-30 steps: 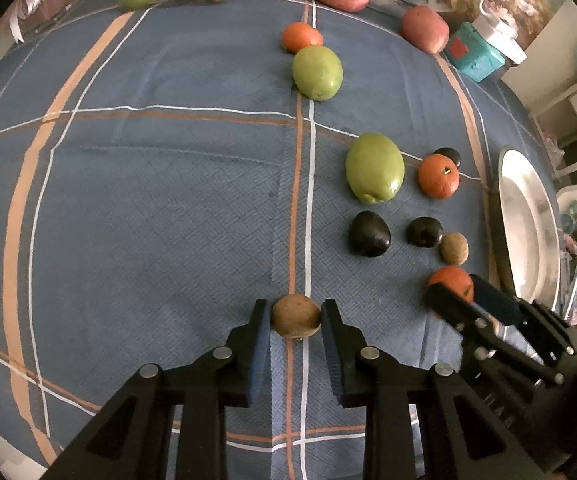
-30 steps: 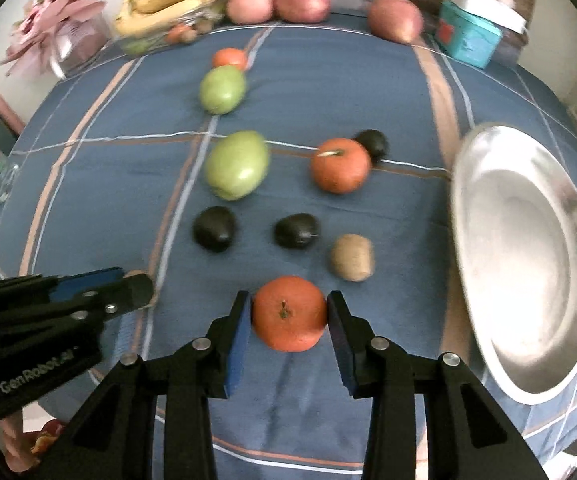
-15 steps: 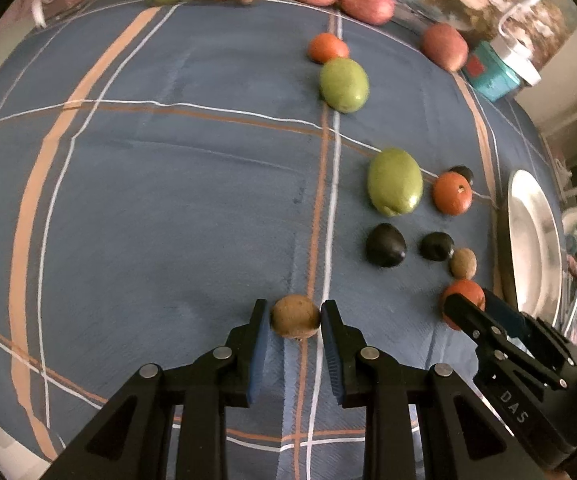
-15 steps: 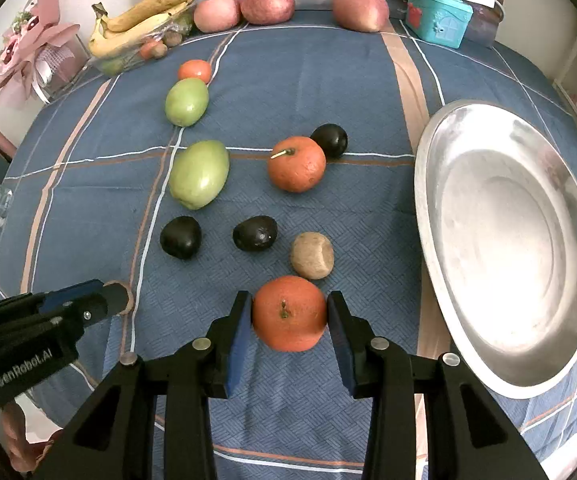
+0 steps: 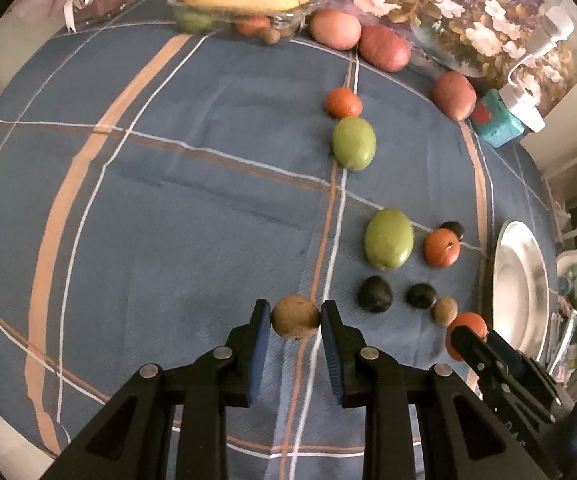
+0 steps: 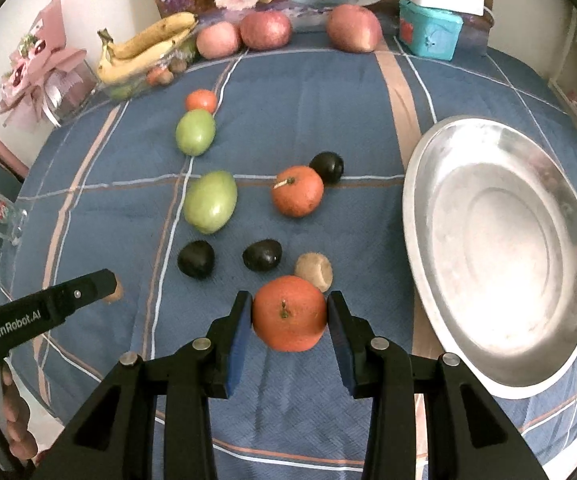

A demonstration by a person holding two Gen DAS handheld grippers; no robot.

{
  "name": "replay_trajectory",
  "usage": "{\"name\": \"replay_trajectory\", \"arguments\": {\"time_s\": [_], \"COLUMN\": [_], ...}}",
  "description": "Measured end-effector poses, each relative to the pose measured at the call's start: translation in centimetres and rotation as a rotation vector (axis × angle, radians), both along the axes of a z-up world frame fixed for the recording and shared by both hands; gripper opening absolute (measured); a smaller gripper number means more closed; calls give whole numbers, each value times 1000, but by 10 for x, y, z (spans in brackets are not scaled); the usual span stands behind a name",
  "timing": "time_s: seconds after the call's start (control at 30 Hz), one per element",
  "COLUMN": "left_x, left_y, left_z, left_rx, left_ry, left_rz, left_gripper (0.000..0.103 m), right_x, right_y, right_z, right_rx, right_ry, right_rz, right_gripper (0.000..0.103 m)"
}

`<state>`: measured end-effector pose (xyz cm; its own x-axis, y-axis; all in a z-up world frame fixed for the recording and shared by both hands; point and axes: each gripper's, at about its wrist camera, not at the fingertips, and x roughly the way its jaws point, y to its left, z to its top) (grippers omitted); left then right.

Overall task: Organize fruits
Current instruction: 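Carry the kiwi with the left tool while the right tool carries the tangerine over the steel plate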

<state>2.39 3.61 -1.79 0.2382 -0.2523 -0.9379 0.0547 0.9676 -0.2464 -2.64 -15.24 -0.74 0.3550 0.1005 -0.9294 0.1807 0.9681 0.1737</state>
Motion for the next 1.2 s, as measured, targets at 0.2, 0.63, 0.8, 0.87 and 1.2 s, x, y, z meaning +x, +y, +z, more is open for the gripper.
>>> {"name": "replay_trajectory", "arguments": {"time_s": [0.2, 0.63, 0.8, 0.87, 1.2], "left_x": [17, 31, 23, 16, -1], "left_y": [-34, -126, -177, -203, -268], "left_z": [23, 49, 46, 41, 17], "left_rx": [-6, 28, 24, 21, 33], "left_ry": [-28, -125, -152, -160, -143], "left_rz": [-9, -139, -266, -325, -450], "left_gripper": [28, 28, 28, 28, 28], "right_x": [1, 24, 14, 4, -28], "right_y": [-8, -69, -128, -155, -203], "right_z": [27, 44, 30, 19, 9], "right_rx": [-42, -70, -137, -160, -190], "right_ry": [-70, -107, -50, -6, 38], "right_rz": [-33, -187, -343, -421, -574], "right_gripper": [40, 40, 40, 40, 40]}}
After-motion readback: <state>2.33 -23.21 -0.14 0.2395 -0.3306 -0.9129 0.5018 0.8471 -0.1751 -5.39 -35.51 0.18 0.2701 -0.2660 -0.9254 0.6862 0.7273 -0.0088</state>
